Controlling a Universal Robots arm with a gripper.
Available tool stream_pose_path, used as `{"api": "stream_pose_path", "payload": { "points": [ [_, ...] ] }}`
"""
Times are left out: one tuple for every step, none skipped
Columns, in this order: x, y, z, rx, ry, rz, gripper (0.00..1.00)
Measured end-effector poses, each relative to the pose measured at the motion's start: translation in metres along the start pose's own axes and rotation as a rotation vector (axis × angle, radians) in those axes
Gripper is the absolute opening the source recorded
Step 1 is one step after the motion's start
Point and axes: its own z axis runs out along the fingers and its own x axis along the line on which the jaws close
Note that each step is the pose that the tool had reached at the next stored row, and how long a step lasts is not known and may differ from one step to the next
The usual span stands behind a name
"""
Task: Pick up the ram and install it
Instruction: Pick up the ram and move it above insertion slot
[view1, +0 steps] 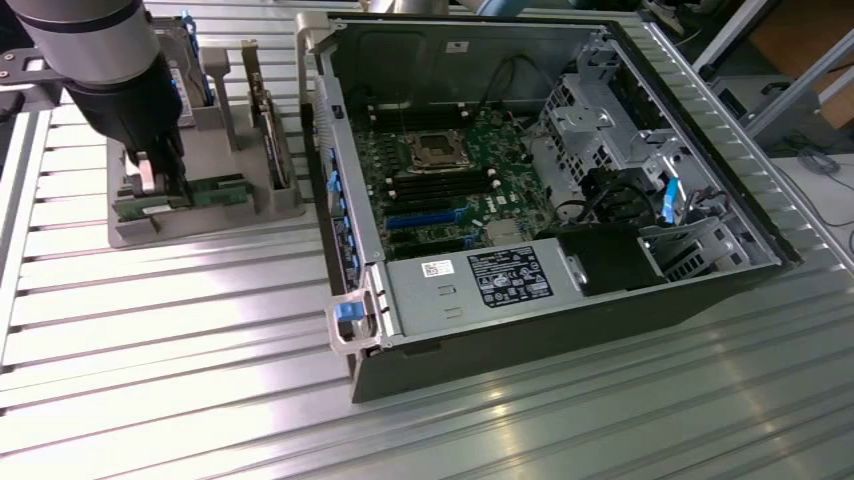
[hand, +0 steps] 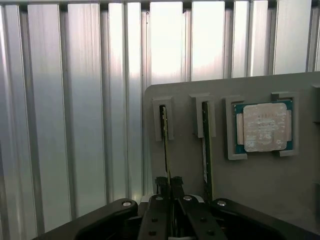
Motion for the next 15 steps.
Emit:
{"api": "stream_pose_path", "payload": {
  "points": [
    [0.000,-0.0001,-0.0006,0.0001,0.0000,0.000,0.13],
    [0.000,-0.0001,-0.0015,0.0001,0.0002,0.000,0.13],
    [0.000,-0.0001,-0.0028,0.0001,0.0007,0.000,0.13],
    [0.000,-0.0002,-0.0034,0.0001,0.0010,0.000,0.13],
    [0.000,-0.0002,-0.0039,0.0000,0.0013,0.000,0.13],
    [0.000,-0.0002,-0.0045,0.0000,0.0018,0.000,0.13],
    [0.000,-0.0002,-0.0050,0.0001,0.0021,0.000,0.13],
    [0.000,-0.0003,-0.0061,-0.0001,0.0026,0.000,0.13],
    [0.000,-0.0003,-0.0081,0.0000,0.0033,0.000,0.13],
    [-0.001,-0.0004,-0.0093,0.0001,0.0037,0.000,0.13],
    [-0.001,-0.0005,-0.0108,0.0000,0.0042,0.000,0.13],
    [-0.001,-0.0005,-0.0119,0.0000,0.0045,0.000,0.13],
    [-0.001,-0.0005,-0.0132,0.0000,0.0048,0.000,0.13],
    [-0.001,-0.0006,-0.0149,0.0000,0.0052,0.000,0.13],
    [-0.001,-0.0007,-0.0157,0.0000,0.0055,0.000,0.13]
  ]
}}
